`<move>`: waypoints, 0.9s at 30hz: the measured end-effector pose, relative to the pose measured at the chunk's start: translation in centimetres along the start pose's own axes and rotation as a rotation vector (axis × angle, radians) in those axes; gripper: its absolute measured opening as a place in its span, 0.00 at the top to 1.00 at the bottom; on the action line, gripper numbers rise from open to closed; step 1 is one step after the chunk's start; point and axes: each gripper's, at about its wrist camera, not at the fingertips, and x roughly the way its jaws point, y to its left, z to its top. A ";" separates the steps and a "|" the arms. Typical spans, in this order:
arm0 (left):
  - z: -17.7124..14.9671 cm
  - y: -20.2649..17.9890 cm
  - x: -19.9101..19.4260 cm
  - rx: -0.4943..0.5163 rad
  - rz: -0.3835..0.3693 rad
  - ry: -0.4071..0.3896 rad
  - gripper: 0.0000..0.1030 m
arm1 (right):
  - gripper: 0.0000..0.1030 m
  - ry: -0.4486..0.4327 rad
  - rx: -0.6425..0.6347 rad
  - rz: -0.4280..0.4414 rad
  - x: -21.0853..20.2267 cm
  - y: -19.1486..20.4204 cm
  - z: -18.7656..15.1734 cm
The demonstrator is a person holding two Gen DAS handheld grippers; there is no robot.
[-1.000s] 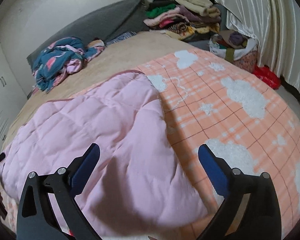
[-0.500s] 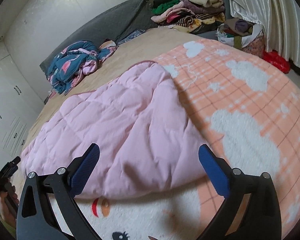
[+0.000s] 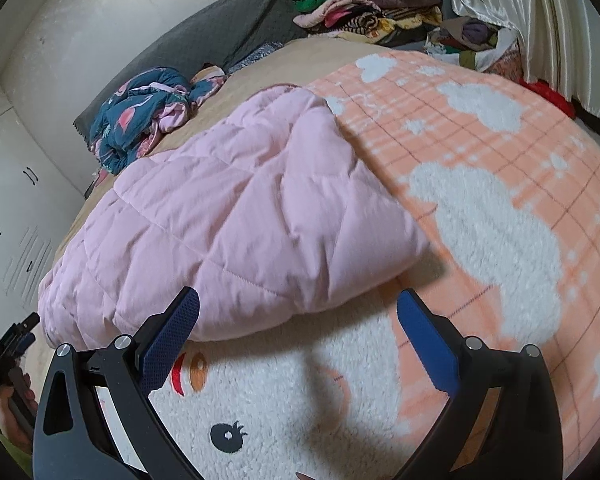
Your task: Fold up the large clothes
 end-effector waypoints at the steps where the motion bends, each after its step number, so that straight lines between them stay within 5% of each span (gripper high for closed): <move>1: -0.3 0.1 -0.1 -0.017 0.002 0.004 0.09 | 0.04 0.004 0.006 0.003 0.1 0.0 -0.1; 13: -3.6 1.3 2.0 -0.279 -0.207 0.106 0.09 | 0.04 0.043 0.097 0.042 1.9 0.0 -0.3; 27: -2.5 2.2 5.2 -0.452 -0.357 0.129 0.09 | 0.04 0.038 0.275 0.192 6.1 -1.0 1.7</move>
